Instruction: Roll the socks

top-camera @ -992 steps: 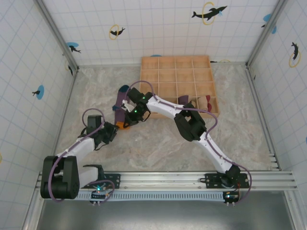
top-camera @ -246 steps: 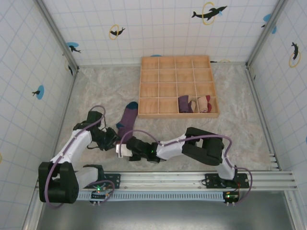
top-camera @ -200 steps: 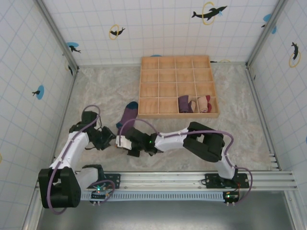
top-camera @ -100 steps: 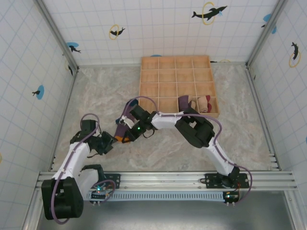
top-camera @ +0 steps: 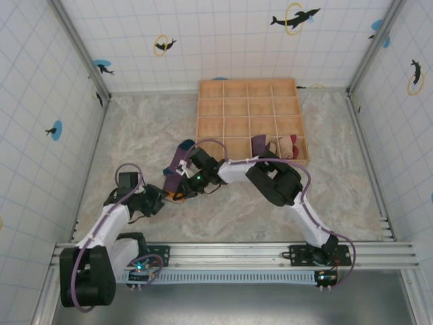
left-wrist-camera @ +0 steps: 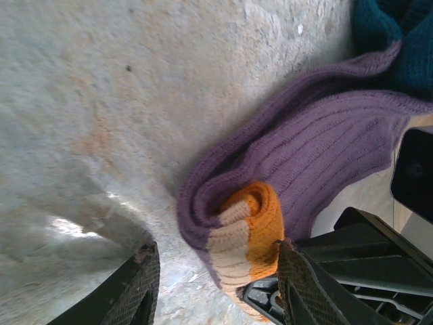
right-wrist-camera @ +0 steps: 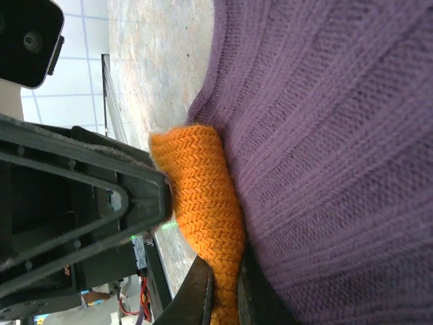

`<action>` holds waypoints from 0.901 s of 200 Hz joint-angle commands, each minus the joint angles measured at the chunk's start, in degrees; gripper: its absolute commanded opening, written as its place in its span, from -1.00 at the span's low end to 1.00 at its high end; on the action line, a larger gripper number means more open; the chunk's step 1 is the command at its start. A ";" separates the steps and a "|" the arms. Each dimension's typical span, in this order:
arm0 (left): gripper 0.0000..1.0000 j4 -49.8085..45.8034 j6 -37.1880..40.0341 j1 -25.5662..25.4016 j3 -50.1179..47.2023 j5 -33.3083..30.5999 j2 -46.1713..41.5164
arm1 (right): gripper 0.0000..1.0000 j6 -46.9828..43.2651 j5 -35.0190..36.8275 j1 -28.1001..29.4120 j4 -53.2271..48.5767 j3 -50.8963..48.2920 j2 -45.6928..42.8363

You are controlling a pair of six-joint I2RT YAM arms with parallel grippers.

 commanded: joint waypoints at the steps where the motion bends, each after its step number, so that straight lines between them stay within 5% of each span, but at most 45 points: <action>1: -0.06 3.24 -2.53 -1.54 -0.83 -0.82 1.28 | -1.00 2.62 1.41 -0.20 -0.31 -1.32 2.62; 46: -0.55 2.00 -1.49 -1.76 -1.13 -2.52 3.41 | -0.97 3.76 1.28 -0.29 1.95 -1.90 1.69; 78: -1.00 -4.83 4.26 -1.77 2.93 -4.43 6.49 | -0.39 -0.42 4.80 -0.47 2.65 -4.03 -2.06; 132: -1.00 -18.44 13.55 -1.83 13.16 -4.52 9.87 | 0.09 -16.76 21.76 1.60 -4.70 -9.03 -17.52; 180: -1.00 -21.58 16.36 -1.76 13.29 -0.61 11.38 | 0.36 -38.43 51.10 11.67 -5.14 -16.08 -27.06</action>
